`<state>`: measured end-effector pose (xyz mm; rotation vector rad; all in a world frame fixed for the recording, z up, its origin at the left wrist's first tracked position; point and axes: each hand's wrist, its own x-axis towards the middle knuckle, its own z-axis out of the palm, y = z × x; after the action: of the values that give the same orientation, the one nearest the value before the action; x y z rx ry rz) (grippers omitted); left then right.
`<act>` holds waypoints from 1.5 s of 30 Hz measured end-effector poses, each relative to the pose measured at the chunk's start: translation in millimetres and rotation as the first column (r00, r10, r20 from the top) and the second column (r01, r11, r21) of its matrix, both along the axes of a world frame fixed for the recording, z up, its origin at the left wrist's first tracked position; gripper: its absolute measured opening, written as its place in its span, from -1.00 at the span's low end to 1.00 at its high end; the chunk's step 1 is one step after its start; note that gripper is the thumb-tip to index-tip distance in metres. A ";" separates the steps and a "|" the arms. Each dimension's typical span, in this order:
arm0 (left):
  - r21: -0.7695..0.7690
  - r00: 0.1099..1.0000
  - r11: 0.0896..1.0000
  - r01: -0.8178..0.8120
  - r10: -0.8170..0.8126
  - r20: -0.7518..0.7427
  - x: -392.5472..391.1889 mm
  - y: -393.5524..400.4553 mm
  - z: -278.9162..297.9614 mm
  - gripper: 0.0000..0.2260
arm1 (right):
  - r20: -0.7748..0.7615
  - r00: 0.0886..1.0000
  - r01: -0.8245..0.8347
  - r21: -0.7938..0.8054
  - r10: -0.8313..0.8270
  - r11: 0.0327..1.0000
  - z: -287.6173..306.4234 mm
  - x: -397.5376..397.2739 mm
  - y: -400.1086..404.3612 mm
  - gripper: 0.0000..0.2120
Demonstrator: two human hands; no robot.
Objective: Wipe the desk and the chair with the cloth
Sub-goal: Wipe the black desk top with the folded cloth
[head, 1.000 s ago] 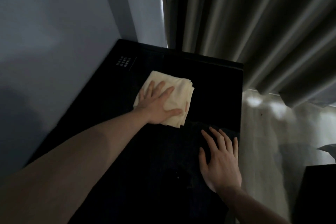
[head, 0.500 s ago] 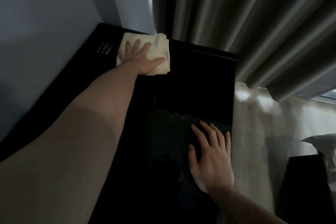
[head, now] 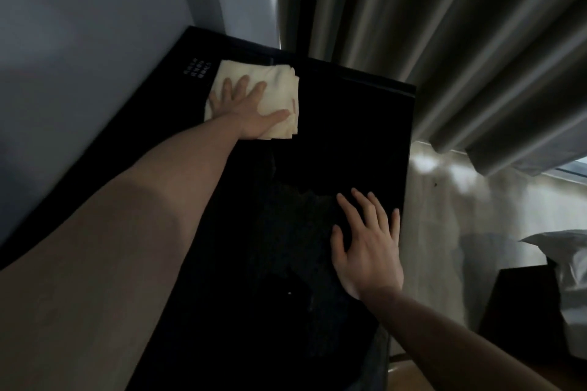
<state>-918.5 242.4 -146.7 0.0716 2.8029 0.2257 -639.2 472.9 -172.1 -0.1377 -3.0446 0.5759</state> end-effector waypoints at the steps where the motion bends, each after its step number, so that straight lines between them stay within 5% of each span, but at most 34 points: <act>1: 0.002 1.000 1.000 0.006 -0.006 0.004 11.4 -4.1 0.4 -0.01 | 0.004 1.000 -0.003 0.003 0.003 1.000 0.2 -0.4 0.0 -0.42; 19: 0.036 0.996 0.998 0.049 -0.052 0.078 291.5 -70.7 5.3 -0.05 | 0.062 0.997 -0.039 0.089 0.034 0.995 2.4 12.6 -5.6 -0.42; 25: 0.033 0.990 0.995 0.094 -0.097 0.100 399.5 -104.7 9.3 -0.05 | -0.058 0.996 -0.077 -0.127 0.070 0.989 7.5 130.7 -68.2 -0.49; 34: 0.011 0.995 0.999 0.032 -0.033 0.096 568.1 -175.2 2.1 -0.08 | 0.090 0.959 -0.249 -0.193 0.270 0.949 17.5 295.0 -149.8 -0.44; 45: -0.025 0.986 0.999 -0.046 0.050 0.157 761.5 -276.6 20.5 -0.09 | 0.198 0.872 -0.397 -0.249 0.448 0.883 32.7 389.5 -217.7 -0.42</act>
<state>-157.0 -34.2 -126.2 -0.0183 2.6510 0.2034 -249.7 255.2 -139.4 0.5136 -3.2645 0.9617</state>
